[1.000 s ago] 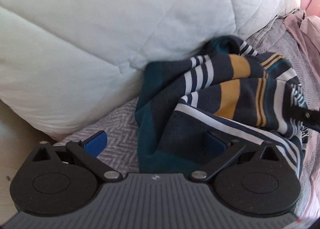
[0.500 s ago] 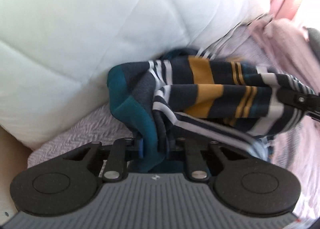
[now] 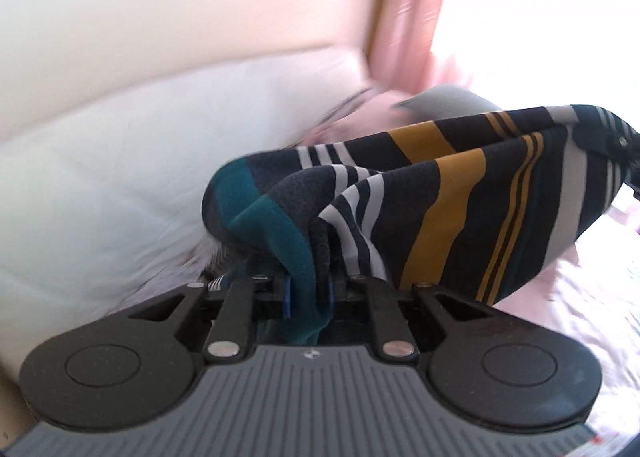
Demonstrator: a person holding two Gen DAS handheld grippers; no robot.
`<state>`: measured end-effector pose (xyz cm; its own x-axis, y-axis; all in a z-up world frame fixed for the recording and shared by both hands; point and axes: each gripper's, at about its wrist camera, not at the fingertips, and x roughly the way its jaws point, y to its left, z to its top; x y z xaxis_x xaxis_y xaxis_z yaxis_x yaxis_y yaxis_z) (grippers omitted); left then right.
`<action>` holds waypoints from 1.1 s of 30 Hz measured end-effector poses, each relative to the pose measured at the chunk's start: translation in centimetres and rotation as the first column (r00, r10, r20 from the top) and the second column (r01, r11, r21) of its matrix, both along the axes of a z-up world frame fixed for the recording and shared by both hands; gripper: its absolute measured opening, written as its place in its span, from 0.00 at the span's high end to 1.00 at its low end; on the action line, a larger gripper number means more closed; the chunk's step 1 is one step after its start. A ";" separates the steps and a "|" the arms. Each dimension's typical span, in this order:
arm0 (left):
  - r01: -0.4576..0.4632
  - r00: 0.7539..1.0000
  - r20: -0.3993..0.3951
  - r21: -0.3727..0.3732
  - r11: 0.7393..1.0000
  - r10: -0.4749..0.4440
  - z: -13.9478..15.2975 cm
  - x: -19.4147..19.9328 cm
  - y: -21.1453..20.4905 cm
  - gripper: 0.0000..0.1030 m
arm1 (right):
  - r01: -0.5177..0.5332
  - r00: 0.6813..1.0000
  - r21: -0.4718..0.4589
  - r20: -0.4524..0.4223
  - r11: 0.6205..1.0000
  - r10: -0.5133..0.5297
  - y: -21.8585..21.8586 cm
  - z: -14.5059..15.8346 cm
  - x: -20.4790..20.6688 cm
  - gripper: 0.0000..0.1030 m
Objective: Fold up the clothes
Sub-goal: 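Lift the sweater with both grippers and shake it out, then lower the sweater onto the bed and open both grippers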
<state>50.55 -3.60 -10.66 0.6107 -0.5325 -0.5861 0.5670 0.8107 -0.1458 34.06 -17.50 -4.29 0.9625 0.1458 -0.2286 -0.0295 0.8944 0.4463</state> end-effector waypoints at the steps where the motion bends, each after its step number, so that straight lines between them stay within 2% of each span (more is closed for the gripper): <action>1: 0.029 0.999 0.017 -0.010 1.000 -0.029 1.3 -1.3 -0.9 0.89 | 0.020 0.999 -0.001 0.032 1.000 -0.020 -0.9 1.2 -1.7 0.94; 6: 0.191 0.974 0.135 -0.069 0.979 -0.180 7.3 -8.5 -5.4 0.89 | 0.149 0.972 -0.028 0.189 0.988 -0.141 -5.2 8.0 -10.5 0.94; 9: 0.296 0.943 0.195 -0.126 0.947 -0.269 10.9 -13.0 -9.1 0.89 | 0.246 0.935 -0.042 0.275 0.968 -0.225 -8.0 11.6 -16.5 0.94; 13: 0.449 0.881 0.260 -0.199 0.871 -0.395 15.3 -20.3 -14.2 0.89 | 0.375 0.859 -0.042 0.391 0.926 -0.331 -12.4 17.2 -25.5 0.94; 15: 0.524 0.840 0.297 -0.231 0.820 -0.453 17.1 -24.2 -17.1 0.89 | 0.418 0.838 -0.066 0.414 0.906 -0.356 -14.4 19.6 -29.3 0.94; 16: 0.546 0.827 0.307 -0.241 0.803 -0.471 17.7 -26.2 -18.3 0.89 | 0.448 0.832 -0.072 0.398 0.891 -0.386 -15.4 20.6 -30.9 0.93; 18: 0.583 0.806 0.291 -0.237 0.778 -0.515 18.2 -29.6 -21.1 0.86 | 0.460 0.860 -0.086 0.290 0.884 -0.420 -17.9 21.3 -33.0 0.90; 19: 0.589 0.805 0.245 -0.229 0.775 -0.540 17.9 -30.9 -22.9 0.83 | 0.455 0.879 -0.089 0.205 0.886 -0.431 -19.1 21.0 -33.8 0.78; 20: 0.587 0.809 0.183 -0.222 0.778 -0.559 17.1 -31.7 -24.5 0.80 | 0.443 0.895 -0.099 0.111 0.891 -0.432 -20.2 19.9 -34.0 0.66; 21: 0.586 0.810 0.120 -0.208 0.783 -0.574 16.0 -32.7 -25.8 0.71 | 0.423 0.906 -0.112 0.019 0.899 -0.424 -21.0 18.1 -34.3 0.34; 22: 0.581 0.812 0.070 -0.192 0.791 -0.579 14.6 -33.2 -26.8 0.65 | 0.415 0.904 -0.121 -0.057 0.902 -0.423 -21.4 16.3 -35.3 0.22; 24: 0.588 0.806 0.014 -0.138 0.797 -0.592 11.3 -34.4 -28.9 0.58 | 0.416 0.879 -0.142 -0.192 0.898 -0.437 -21.5 11.4 -37.0 0.22; 25: 0.597 0.799 -0.013 -0.087 0.797 -0.601 9.7 -35.4 -29.5 0.53 | 0.413 0.858 -0.138 -0.273 0.900 -0.435 -21.5 9.1 -38.5 0.22; 27: 0.603 0.795 -0.071 -0.003 0.797 -0.602 7.0 -37.4 -29.7 0.50 | 0.439 0.793 -0.098 -0.426 0.893 -0.436 -20.9 3.6 -40.1 0.22; 28: 0.612 0.788 -0.107 0.029 0.790 -0.606 5.2 -37.1 -30.1 0.49 | 0.458 0.755 -0.081 -0.491 0.885 -0.435 -20.7 1.3 -41.0 0.22; 30: 0.623 0.777 -0.183 0.092 0.776 -0.602 2.3 -37.7 -29.0 0.47 | 0.499 0.693 -0.058 -0.573 0.865 -0.438 -20.4 -1.1 -45.1 0.22; 31: 0.621 0.779 -0.206 0.120 0.774 -0.593 2.5 -40.6 -26.7 0.46 | 0.515 0.671 -0.057 -0.594 0.855 -0.443 -19.6 -2.1 -45.8 0.22; 32: 0.622 0.778 -0.225 0.147 0.769 -0.586 1.9 -41.0 -26.2 0.44 | 0.532 0.650 -0.058 -0.611 0.844 -0.452 -19.8 -2.4 -48.3 0.22; 33: 0.623 0.778 -0.238 0.168 0.764 -0.582 1.8 -41.6 -25.3 0.40 | 0.545 0.631 -0.063 -0.626 0.836 -0.458 -19.7 -2.9 -48.6 0.22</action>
<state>8.96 -28.94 -8.81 0.0941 -0.5991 -0.7952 0.9338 0.3300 -0.1382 -14.56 -37.15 -7.19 0.5608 -0.2502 -0.7892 0.7150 0.6270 0.3093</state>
